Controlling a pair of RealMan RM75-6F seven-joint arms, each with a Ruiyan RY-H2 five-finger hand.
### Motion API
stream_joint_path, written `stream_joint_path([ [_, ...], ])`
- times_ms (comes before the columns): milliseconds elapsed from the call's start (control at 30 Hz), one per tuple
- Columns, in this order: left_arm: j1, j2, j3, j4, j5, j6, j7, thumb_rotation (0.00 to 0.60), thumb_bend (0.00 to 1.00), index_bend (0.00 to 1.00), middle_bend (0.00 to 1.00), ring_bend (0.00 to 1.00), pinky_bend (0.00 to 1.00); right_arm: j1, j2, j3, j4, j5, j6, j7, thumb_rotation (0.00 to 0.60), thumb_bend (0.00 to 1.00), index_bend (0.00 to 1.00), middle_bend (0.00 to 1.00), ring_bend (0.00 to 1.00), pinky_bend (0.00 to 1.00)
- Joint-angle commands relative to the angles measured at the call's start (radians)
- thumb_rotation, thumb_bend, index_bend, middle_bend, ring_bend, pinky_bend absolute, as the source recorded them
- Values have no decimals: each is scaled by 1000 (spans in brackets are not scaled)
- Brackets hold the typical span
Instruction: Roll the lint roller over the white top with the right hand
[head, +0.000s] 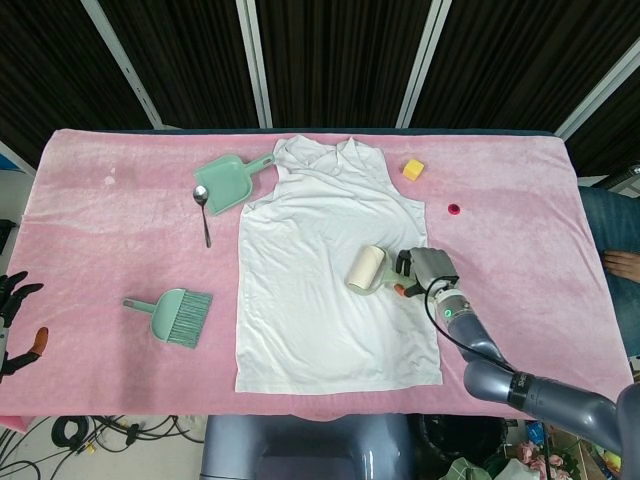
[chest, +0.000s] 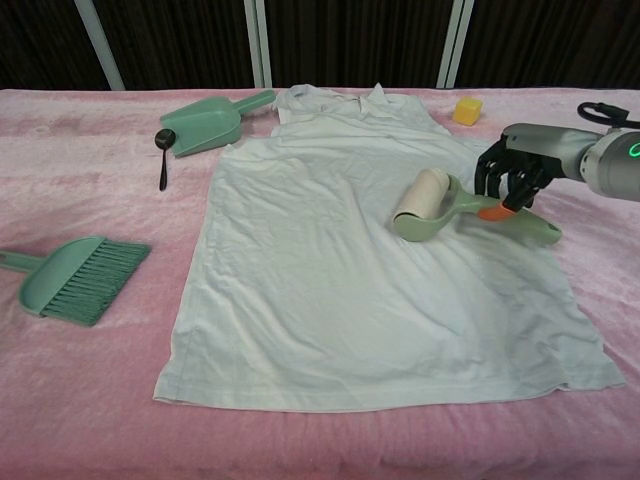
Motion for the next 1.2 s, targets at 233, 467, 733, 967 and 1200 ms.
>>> stream_joint_path([
  [233,-2,1,0,1,1,-5,-4,600,427,188,79,0,10,86,-57,18,25,71,10,-57,600,676,684,612,599,524],
  [467,-4,3,-3,-1,-3,-10,-6,600,428,188,79,0,10,156,-91,29,28,135,18,-106,600,679,684,612,599,524],
  [733,-3,4,-3,-3,-2,-6,-6,600,428,188,79,0,10,224,-121,2,62,219,29,-190,600,687,689,617,603,526],
  [967,-1,5,0,-1,3,-4,-6,600,428,188,79,0,10,245,-95,-50,43,286,59,-273,600,694,694,621,606,529],
  [1200,2,4,-1,-1,2,0,-7,600,428,188,79,0,10,251,-11,-81,-62,343,99,-325,600,696,693,621,606,529],
])
